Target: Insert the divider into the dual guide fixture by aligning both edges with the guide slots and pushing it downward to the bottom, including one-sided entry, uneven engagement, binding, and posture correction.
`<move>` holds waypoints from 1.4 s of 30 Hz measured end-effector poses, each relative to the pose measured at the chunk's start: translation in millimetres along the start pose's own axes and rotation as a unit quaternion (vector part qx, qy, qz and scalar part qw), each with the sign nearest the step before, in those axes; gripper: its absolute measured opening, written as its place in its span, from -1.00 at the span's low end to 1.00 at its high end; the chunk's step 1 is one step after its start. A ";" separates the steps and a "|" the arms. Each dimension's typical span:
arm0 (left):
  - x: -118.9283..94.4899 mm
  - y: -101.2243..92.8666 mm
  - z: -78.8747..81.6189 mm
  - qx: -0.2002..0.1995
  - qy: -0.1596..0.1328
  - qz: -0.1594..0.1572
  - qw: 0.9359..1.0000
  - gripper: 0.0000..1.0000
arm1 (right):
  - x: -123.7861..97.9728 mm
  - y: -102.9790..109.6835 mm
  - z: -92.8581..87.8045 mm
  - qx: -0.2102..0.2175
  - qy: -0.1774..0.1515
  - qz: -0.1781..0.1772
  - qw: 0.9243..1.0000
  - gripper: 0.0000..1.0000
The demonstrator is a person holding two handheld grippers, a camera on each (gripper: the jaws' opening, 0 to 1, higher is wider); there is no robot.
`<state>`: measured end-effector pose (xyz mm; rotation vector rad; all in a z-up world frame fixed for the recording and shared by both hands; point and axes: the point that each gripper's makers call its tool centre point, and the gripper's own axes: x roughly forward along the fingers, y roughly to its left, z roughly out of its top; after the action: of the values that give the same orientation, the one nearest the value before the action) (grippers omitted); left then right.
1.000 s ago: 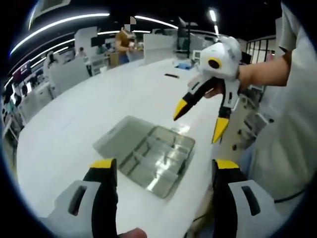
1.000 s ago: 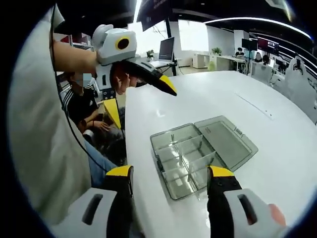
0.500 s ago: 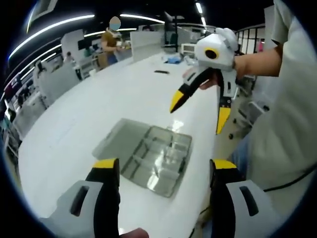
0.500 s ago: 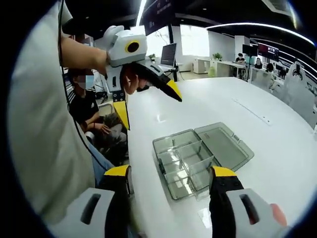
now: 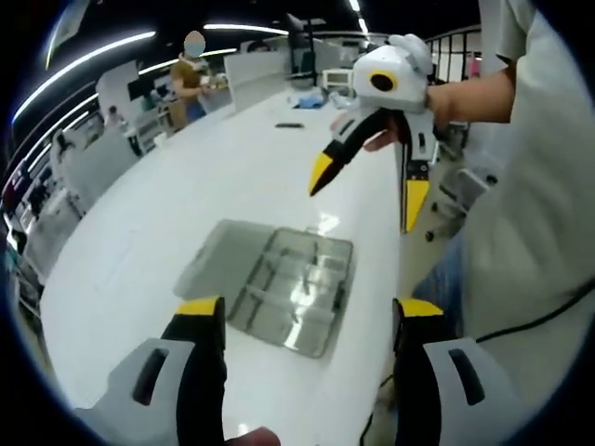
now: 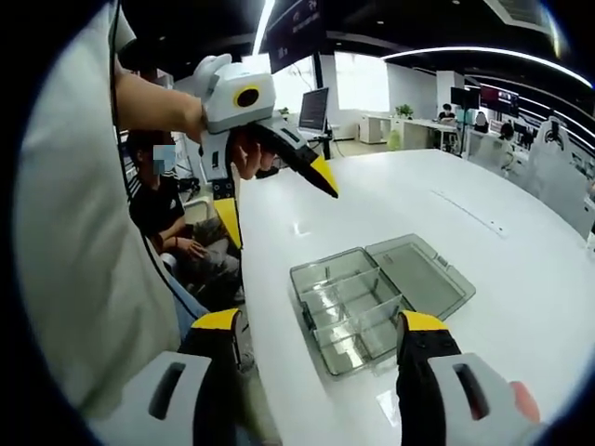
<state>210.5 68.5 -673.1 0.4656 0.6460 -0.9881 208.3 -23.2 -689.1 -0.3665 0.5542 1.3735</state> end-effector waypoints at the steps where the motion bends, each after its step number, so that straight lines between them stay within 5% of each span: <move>1: -1.3 1.4 -1.4 0.003 0.002 0.001 1.000 0.42 | -0.1 0.0 0.4 0.001 -0.001 -0.001 1.000 0.31; 24: -31.1 33.3 -46.3 0.012 0.048 0.026 0.998 0.44 | 4.9 -3.6 4.5 0.017 -0.002 -0.014 1.000 0.39; 42: -40.6 62.8 -99.6 0.025 0.097 0.028 0.995 0.36 | 12.7 -8.5 8.5 0.012 0.009 -0.009 1.000 0.39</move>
<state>221.2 186.1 -712.8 0.6259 0.7788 -0.9151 219.2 -9.7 -690.0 -0.3648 0.5807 1.3455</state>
